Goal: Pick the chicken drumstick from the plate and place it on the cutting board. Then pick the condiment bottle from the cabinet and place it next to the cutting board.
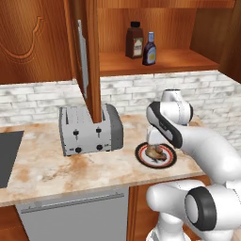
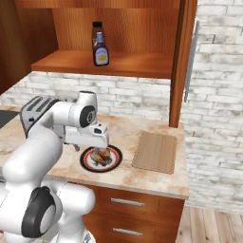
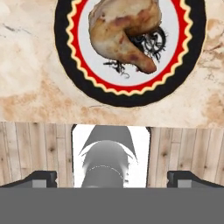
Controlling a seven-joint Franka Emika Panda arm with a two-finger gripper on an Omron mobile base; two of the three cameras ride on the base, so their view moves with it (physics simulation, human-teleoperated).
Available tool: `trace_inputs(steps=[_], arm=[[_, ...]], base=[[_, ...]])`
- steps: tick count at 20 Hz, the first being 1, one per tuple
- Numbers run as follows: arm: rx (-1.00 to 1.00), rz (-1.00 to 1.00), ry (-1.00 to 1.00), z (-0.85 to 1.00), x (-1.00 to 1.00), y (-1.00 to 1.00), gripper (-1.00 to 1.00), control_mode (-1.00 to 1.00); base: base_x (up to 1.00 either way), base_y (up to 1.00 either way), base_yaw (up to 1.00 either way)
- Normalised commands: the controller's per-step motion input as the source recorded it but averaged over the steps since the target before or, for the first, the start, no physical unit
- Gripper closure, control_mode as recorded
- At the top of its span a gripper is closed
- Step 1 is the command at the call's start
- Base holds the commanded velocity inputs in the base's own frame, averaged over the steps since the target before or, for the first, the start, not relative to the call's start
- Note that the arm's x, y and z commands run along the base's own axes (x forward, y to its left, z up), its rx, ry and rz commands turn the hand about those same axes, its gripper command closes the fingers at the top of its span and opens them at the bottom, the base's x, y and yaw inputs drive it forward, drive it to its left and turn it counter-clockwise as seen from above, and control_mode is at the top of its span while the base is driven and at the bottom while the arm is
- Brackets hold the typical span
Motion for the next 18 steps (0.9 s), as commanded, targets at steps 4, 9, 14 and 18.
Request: trace_inputs(steps=[4, 9, 14, 18], arm=[[0.0, 0.0, 0.06, -0.15, -0.05, -0.02, -1.0, -1.0], [0.0, 0.0, 0.05, -0.2, -0.01, -0.02, -1.0, -1.0], [0.0, 0.0, 0.01, -0.16, 0.0, -0.04, -1.0, -1.0], [0.0, 0.0, -0.01, -0.16, 0.0, -0.06, -1.0, -1.0]], base=[[0.0, 0.0, 0.0], [0.0, 0.0, 0.0], [0.0, 0.0, 0.0], [0.0, 0.0, 0.0]])
